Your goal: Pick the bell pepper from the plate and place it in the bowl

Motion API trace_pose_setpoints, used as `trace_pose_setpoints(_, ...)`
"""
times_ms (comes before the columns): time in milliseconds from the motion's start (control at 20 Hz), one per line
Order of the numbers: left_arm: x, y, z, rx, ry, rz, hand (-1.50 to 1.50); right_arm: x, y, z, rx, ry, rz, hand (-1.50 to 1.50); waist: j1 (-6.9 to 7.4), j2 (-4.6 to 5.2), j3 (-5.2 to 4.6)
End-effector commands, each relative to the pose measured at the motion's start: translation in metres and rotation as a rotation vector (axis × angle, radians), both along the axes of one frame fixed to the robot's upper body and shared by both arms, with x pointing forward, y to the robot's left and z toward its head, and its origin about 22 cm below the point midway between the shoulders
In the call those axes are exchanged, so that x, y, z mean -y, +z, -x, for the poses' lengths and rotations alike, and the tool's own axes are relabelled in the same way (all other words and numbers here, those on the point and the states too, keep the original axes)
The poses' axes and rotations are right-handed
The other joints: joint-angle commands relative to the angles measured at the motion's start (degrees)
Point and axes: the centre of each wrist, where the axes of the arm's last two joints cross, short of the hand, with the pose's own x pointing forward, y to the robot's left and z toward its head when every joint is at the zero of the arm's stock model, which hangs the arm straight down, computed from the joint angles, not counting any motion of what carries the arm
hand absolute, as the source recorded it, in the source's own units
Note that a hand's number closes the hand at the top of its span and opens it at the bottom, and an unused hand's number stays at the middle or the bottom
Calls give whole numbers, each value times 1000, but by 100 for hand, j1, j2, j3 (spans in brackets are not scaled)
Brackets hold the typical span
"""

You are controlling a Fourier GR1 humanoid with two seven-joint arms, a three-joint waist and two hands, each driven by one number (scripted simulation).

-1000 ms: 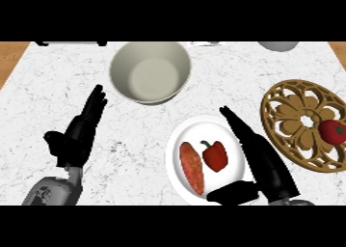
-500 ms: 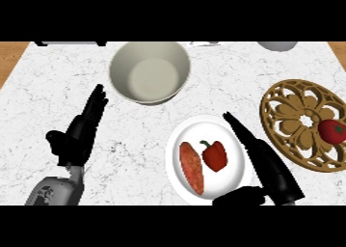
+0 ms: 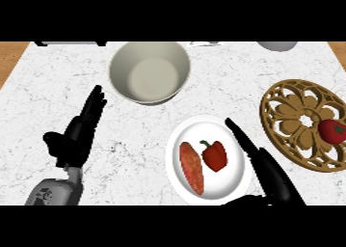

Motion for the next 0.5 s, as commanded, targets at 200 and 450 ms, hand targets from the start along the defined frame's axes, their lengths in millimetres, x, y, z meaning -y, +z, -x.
trace_pose_setpoints(200,-13,-2,-1,1,-4,3,0,2,-29,-4,-65,8,-43,-150,0,3,0)
trace_pose_setpoints(450,-7,11,1,20,-6,-7,0,-3,-24,-5,-80,-1,-51,-150,4,-1,0)
